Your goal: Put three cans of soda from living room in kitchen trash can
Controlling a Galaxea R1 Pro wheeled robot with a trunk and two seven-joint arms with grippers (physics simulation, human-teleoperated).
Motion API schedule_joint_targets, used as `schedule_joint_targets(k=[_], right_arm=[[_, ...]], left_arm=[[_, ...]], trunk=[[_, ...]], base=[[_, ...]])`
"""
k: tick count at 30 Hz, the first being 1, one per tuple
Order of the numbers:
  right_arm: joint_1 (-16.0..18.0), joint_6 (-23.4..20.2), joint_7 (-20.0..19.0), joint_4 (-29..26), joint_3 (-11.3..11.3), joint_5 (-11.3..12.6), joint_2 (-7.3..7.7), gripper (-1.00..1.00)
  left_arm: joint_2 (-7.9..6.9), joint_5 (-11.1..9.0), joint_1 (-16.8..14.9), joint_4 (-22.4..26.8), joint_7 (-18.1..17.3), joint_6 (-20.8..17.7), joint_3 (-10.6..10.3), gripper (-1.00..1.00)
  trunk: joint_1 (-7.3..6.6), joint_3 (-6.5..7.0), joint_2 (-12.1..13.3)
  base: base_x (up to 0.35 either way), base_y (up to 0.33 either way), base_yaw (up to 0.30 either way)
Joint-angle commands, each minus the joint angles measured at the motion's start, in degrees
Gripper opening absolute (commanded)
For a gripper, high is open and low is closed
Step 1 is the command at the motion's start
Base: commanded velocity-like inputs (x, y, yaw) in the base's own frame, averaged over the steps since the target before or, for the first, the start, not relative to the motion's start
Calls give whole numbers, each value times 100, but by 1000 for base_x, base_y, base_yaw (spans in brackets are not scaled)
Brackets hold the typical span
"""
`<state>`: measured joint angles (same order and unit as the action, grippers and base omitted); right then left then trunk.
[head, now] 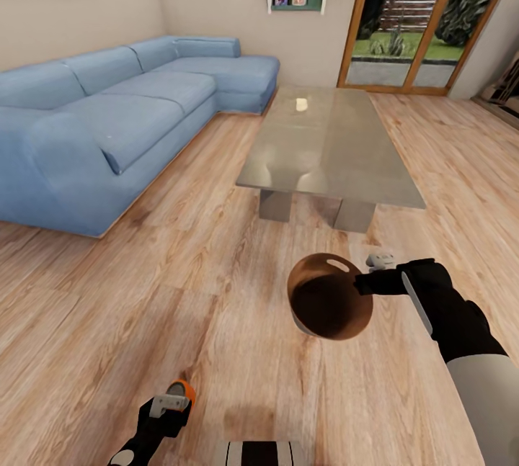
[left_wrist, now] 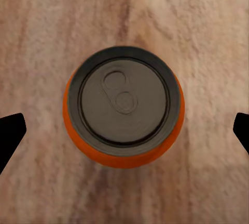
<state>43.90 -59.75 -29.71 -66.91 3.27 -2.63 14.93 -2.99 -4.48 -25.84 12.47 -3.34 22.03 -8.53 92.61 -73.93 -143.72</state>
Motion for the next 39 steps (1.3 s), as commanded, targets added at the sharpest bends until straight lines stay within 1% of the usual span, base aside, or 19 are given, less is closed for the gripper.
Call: schedule_joint_targets(k=[1,5,10,21,34,39], right_arm=[[1,-25,-38,-11,-2,122,0,-100],[-2,-25,-38,-109,-2,122,1,-100],[-8,-25,-40,-203,-2,122,0,-100],[-12,-25,-38,-217,-4,113,1,-100],[-13,-25,-36,-218,-6,116,-1,-100],[-13,-25,-38,-218,-3,119,-5,-100]], left_arm=[[0,0,0,0,0,1,0,100],[0,0,0,1,-4,-4,0,100],[0,0,0,1,-8,-8,0,100],[0,0,0,1,-9,-6,0,100],[6,0,0,1,-7,-5,0,100],[2,-7,0,21,-8,-11,0,100]], trunk=[[-1,-3,0],[-1,-9,0],[-1,-11,0],[-1,-12,0],[33,-300,-18],[33,-300,-18]], base=[[0,0,0],[47,0,0],[185,0,0],[26,0,0],[1,0,0],[0,0,0]])
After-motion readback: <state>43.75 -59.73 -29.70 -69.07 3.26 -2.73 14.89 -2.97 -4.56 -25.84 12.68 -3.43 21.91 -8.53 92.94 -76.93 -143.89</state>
